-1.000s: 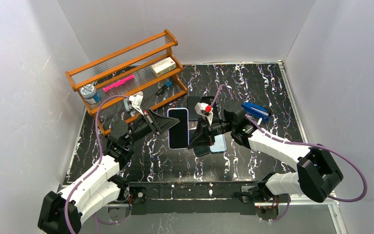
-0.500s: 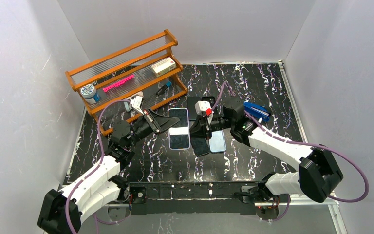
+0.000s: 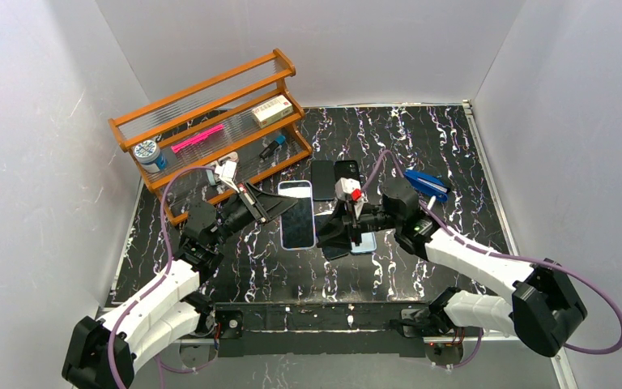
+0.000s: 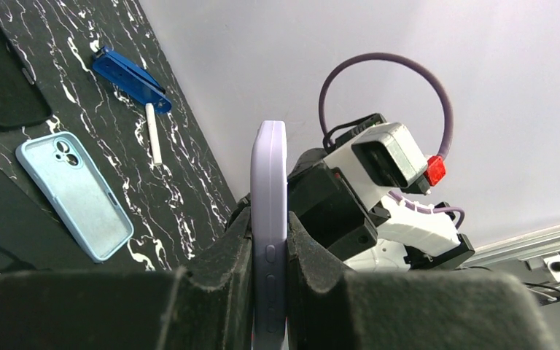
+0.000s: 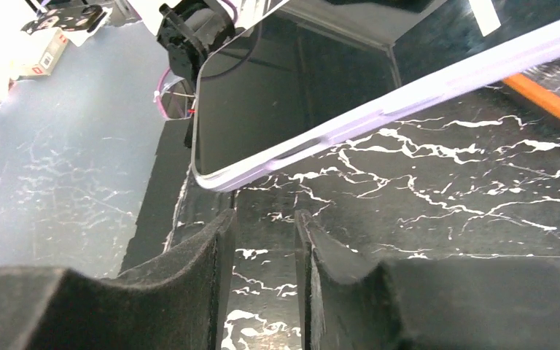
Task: Take the phone out of the phone case
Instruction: Remove the phone case from the phone.
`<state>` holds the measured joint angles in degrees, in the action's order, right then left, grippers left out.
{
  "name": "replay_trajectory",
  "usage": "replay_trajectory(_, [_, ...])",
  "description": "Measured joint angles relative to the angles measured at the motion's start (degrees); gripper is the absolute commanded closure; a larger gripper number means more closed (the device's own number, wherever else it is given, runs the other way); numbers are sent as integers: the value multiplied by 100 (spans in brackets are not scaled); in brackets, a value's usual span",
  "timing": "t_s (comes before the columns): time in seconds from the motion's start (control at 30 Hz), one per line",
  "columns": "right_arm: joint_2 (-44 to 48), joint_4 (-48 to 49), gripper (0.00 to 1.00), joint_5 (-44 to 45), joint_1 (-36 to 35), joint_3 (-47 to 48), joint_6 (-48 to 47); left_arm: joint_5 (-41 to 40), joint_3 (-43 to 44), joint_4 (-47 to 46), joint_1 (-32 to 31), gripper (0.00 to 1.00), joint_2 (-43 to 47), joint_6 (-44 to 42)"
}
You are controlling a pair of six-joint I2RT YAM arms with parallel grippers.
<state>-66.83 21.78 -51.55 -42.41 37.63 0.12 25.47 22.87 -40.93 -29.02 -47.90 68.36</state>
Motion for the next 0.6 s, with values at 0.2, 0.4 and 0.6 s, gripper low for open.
replay_trajectory(0.2, [223, 616, 56, -166, 0, -433, 772, 4, 22, 44, 0, 100, 7, -144])
replay_trajectory(0.4, [155, 1298, 57, -330, 0, -452, 1349, 66, 37, 26, 0, 100, 9, -155])
replay_trajectory(0.6, [-42, 1641, 62, -431, 0, -444, 1694, 116, 37, 9, 0, 100, 9, -144])
